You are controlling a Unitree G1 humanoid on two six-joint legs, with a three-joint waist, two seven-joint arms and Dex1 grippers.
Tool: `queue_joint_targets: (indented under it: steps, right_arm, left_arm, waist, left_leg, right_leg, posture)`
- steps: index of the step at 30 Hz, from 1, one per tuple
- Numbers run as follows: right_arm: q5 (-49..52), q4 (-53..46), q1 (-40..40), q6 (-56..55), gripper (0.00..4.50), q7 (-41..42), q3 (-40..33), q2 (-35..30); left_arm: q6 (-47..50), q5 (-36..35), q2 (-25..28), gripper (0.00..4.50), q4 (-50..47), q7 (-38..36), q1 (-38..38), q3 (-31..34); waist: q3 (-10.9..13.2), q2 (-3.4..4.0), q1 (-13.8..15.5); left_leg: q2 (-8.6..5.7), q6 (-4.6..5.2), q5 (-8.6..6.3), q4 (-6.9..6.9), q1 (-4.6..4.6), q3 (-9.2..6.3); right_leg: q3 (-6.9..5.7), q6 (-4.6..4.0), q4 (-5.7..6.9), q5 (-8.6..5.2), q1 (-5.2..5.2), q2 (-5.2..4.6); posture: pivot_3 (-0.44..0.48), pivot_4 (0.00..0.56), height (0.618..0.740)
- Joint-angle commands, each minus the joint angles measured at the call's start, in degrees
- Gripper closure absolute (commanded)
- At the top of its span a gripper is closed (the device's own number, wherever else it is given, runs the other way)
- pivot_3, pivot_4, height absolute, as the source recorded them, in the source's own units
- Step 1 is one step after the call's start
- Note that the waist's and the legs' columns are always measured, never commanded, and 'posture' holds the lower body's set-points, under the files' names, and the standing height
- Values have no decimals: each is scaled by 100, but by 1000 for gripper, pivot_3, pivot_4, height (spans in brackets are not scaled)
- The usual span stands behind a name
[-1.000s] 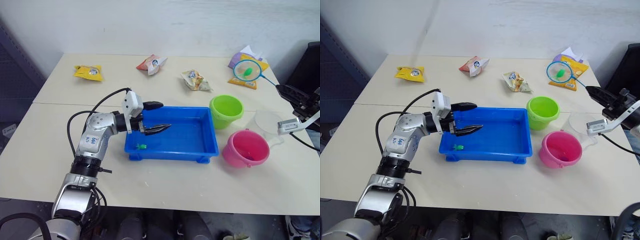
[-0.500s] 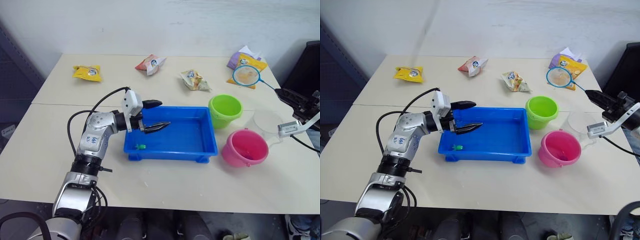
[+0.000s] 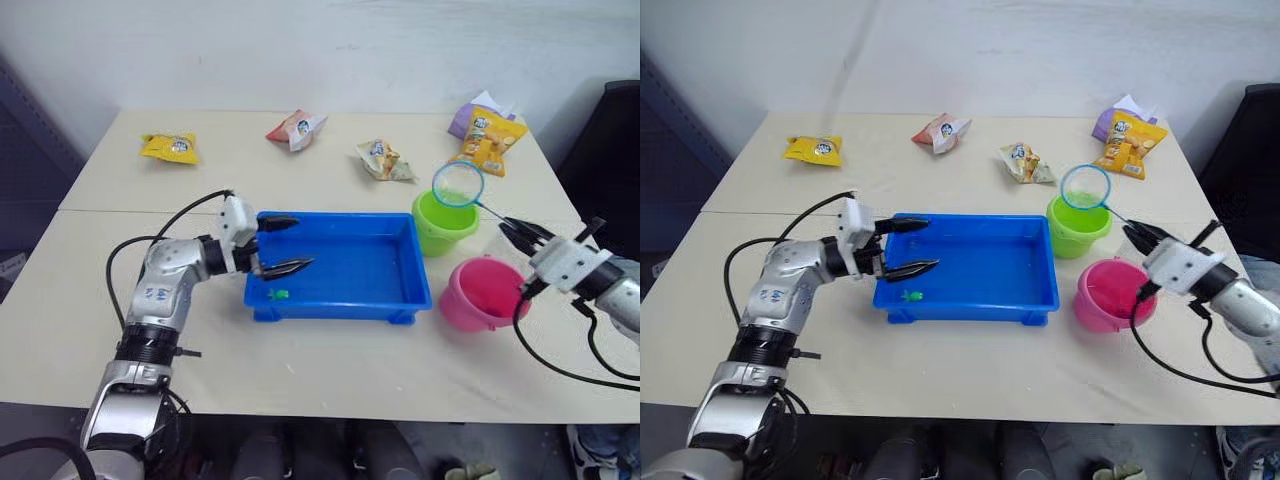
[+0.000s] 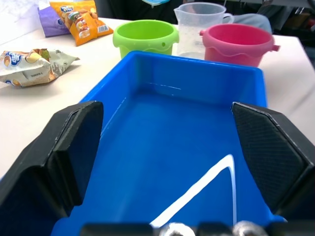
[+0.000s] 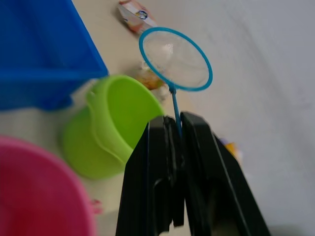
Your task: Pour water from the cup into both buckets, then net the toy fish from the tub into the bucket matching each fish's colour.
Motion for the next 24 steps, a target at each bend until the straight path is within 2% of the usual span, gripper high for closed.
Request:
queue_joint_targets:
  steps: [1,4,6,10,13,17,20,24]
  right_arm:
    - [1341,-1675,224,1822,4500,658,-503,-108]
    - [1426,-2359,4,2865,4500,632,-553,180]
    - [1065,-2621,-376,3284,4500,792,-361,437]
    - [603,-2622,-998,3962,4500,1132,-230,947]
    - [-254,-2367,-1315,3846,4500,1702,22,1065]
    - [-2341,-1488,-1913,2687,4500,2217,713,1100]
    - [-2793,-1258,-2278,2360,4500,2830,1012,1317]
    - [-3225,-806,-2822,2420,4500,3346,1368,1955]
  left_arm:
    - [-137,-271,349,41,-273,-246,295,409]
    - [-88,-342,565,41,-378,-246,534,602]
    - [-61,-376,747,41,-375,-280,718,743]
    - [-81,-402,975,41,-337,-292,887,930]
    - [-75,-433,1086,41,-321,-320,963,1028]
    - [-17,-494,1276,41,-442,-541,1222,1089]
    - [-31,-496,1481,41,-537,-758,1484,1095]
    - [-177,-425,1644,41,-519,-984,1650,1049]
  waist:
    - [-1,-1,10]
    - [-2,-3,48]
    - [-1,-3,48]
    - [-1,-4,51]
    - [-1,-4,73]
    - [-2,-5,43]
    - [-2,-5,14]
    - [-2,-6,-17]
  left_leg:
    - [4,1,-3,-2,6,-8]
    - [0,5,-7,-1,3,-38]
    - [0,6,-9,-1,2,-49]
    - [-6,7,-11,-3,-7,-58]
    - [-11,10,-12,-5,-12,-65]
    - [-16,19,-18,-4,-18,-59]
    - [-18,19,-18,-9,-18,-54]
    - [-12,7,-10,-9,-24,-39]
  right_leg:
    - [-3,-1,-6,0,10,0]
    - [-33,-3,-25,-1,25,-11]
    - [-42,-3,-36,-1,32,-14]
    - [-52,-4,-42,-2,30,-20]
    - [-59,-4,-48,-2,30,-24]
    - [-59,-4,-52,-2,27,-27]
    - [-57,-4,-50,-2,20,-29]
    - [-54,-9,-21,-4,-8,-24]
  posture:
    - [0,150,738]
    - [0,150,738]
    - [0,150,738]
    - [0,150,738]
    - [0,150,738]
    - [0,150,738]
    - [0,150,738]
    - [0,150,738]
